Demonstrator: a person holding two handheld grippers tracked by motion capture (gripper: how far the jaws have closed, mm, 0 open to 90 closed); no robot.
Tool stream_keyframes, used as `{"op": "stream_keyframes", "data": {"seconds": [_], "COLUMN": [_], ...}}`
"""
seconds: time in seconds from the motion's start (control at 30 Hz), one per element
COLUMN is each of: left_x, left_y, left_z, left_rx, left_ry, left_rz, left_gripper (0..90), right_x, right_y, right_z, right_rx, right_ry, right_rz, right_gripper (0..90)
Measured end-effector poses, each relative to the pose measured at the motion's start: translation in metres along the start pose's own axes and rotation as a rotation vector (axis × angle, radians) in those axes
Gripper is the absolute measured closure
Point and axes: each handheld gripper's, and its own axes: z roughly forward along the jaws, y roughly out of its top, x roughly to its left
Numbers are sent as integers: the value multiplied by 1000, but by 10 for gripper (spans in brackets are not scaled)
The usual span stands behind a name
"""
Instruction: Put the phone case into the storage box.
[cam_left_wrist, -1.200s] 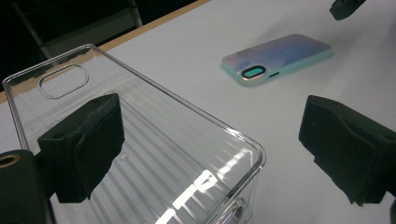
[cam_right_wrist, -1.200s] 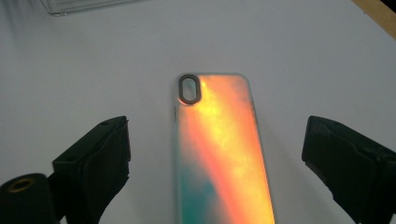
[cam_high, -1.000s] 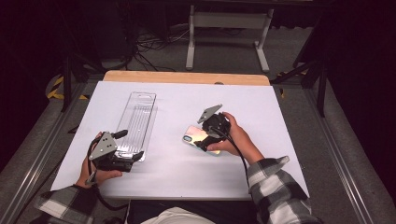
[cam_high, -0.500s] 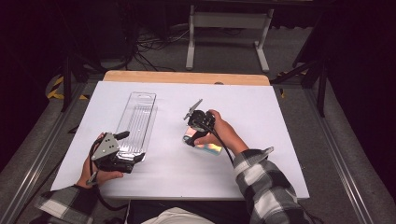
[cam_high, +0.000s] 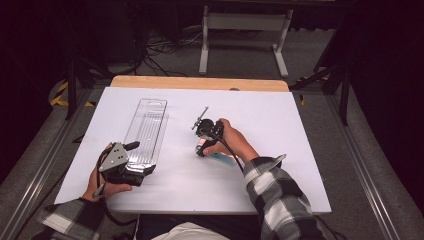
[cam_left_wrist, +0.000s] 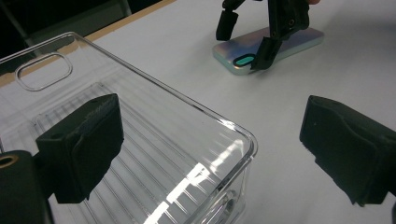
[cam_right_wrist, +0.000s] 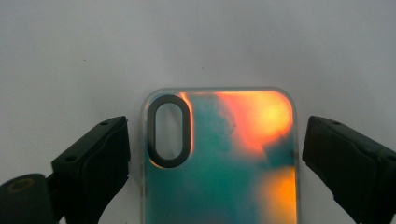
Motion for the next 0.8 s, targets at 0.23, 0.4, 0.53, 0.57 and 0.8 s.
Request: {"op": "stream_keyframes", "data": {"seconds": [0.23,0.4,0.53,0.57,0.8], "left_x": [0,-1,-1,-1,-1], "left_y": [0,0,0,0,1], "left_z": [0,1,1,1,3], "left_rx": [1,3,5,5,8], "left_ry": [-4,-8,-9,-9,-14], "left_rz": [1,3,3,3,3], "left_gripper": [70,70,70,70,71], "right_x": [-4,-4,-3,-3,-3], "right_y": [-1,-1,0,0,-1], "right_z": [3,3,2,2,2], "right_rx": [12,10,12,11,7], "right_ry": [28,35,39,39,39], "right_rz": [24,15,0,0,-6], "right_gripper": [114,137,169,169,175]}}
